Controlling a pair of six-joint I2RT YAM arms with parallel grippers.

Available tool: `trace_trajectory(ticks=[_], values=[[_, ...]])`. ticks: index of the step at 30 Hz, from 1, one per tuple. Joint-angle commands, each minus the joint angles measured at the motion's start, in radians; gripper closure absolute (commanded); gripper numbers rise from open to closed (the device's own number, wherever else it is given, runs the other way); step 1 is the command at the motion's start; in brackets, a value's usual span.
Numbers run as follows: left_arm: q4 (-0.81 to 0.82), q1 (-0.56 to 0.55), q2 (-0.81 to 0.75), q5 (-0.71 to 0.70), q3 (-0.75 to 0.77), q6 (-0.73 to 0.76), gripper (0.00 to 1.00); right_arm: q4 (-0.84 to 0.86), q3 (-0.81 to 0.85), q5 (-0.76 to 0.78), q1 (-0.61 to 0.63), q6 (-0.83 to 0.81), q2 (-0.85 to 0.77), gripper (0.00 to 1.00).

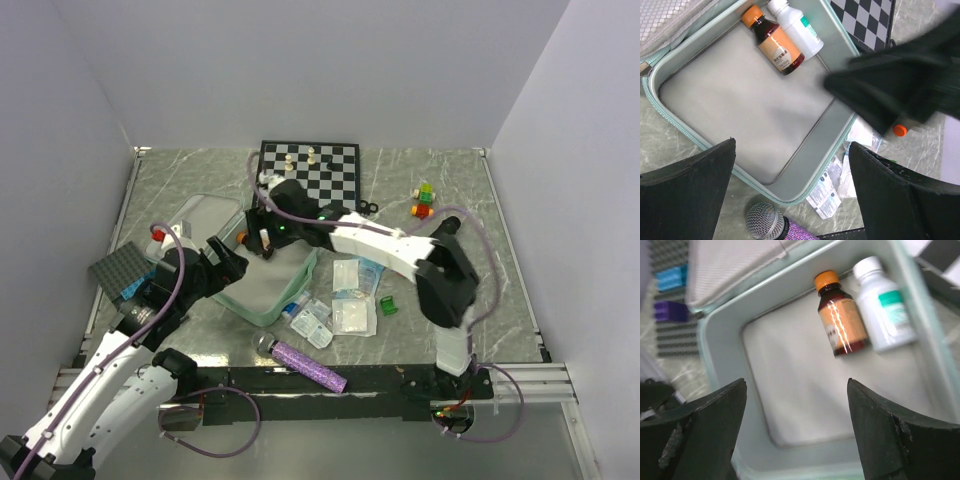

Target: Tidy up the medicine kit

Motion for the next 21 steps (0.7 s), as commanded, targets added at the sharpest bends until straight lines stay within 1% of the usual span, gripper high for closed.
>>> trace_trajectory(ticks=[1,2,3,4,7,10,11,13,16,18,21], values=[[0.037,-0.004,-0.023,-0.008,0.011,0.003,0.01,0.033,-0.14,0.087,-0.016,-0.031,-0.273,0.12],[0.044,-0.002,-0.024,-0.006,0.006,0.005,0.01,0.043,-0.208,0.129,-0.018,-0.036,-0.342,0.12],[0.047,-0.002,-0.026,-0.003,0.004,0.003,0.01,0.048,-0.271,0.135,-0.018,-0.036,-0.386,0.13],[0.047,-0.002,-0.025,-0.003,0.001,0.002,0.01,0.056,-0.344,0.184,-0.018,-0.036,-0.46,0.13],[0.06,-0.002,-0.015,0.003,-0.006,0.0,0.01,0.043,-0.556,0.304,-0.019,-0.007,-0.577,0.14],[0.081,-0.001,-0.006,0.026,-0.015,-0.004,0.02,0.004,-0.712,0.379,-0.03,0.045,-0.669,0.14],[0.093,-0.001,-0.003,0.038,-0.022,-0.006,0.02,0.0,-0.754,0.382,-0.036,0.059,-0.695,0.14],[0.125,-0.001,0.003,0.067,-0.038,-0.018,0.03,0.005,-0.82,0.332,-0.048,0.076,-0.732,0.16],[0.17,-0.002,0.02,0.104,-0.057,-0.035,0.04,0.036,-0.885,0.266,-0.035,0.079,-0.769,0.19],[0.184,-0.002,0.034,0.118,-0.057,-0.043,0.04,0.095,-0.924,0.217,-0.003,0.075,-0.784,0.19],[0.181,-0.002,0.044,0.123,-0.055,-0.046,0.04,0.129,-0.922,0.226,0.076,0.061,-0.746,0.19]])
